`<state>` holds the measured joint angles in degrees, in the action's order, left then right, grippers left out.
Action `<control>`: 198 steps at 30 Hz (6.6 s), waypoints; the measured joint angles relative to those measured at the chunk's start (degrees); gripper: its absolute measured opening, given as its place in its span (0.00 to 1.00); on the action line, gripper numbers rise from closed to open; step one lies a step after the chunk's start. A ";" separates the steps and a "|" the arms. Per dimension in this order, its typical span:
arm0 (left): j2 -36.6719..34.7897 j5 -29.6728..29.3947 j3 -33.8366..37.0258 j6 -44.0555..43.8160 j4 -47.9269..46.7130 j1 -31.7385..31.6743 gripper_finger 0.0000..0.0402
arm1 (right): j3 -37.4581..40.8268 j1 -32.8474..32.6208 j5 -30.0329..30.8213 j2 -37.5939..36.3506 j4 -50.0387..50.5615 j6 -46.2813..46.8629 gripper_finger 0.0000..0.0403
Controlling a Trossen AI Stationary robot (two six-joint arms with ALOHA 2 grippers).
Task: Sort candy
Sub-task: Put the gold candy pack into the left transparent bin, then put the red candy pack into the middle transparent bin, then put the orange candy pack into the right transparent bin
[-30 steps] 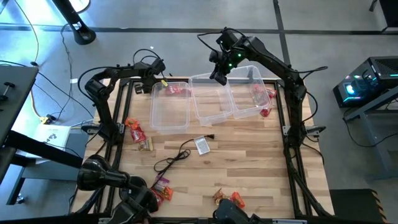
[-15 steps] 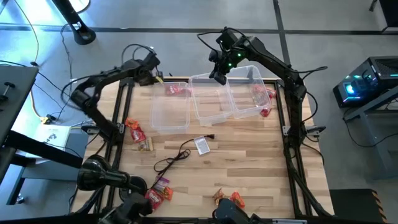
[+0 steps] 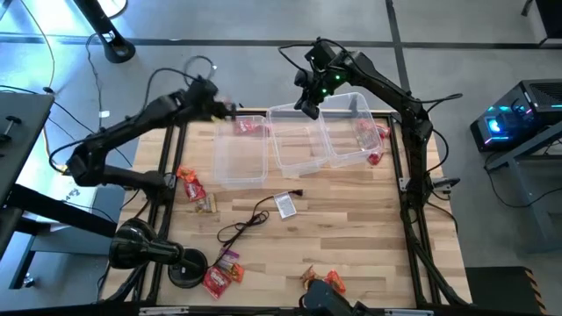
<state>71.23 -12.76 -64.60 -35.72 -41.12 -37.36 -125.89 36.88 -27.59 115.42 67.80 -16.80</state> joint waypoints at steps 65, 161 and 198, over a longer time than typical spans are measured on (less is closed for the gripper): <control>56.17 13.63 -39.36 -6.24 -25.37 -14.24 0.56 | 0.02 -0.02 0.00 0.02 0.12 6.29 0.00; 54.75 25.65 -43.75 13.42 -14.70 -11.20 0.56 | 0.04 5.14 -1.55 -8.13 -0.73 4.32 0.00; 58.92 14.22 -43.63 21.43 -22.02 -3.86 0.55 | 0.04 5.14 -1.51 -8.13 -0.77 3.87 0.00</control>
<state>130.15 1.46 -108.22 -14.29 -63.14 -41.22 -125.84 42.02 -29.10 107.28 67.03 -12.93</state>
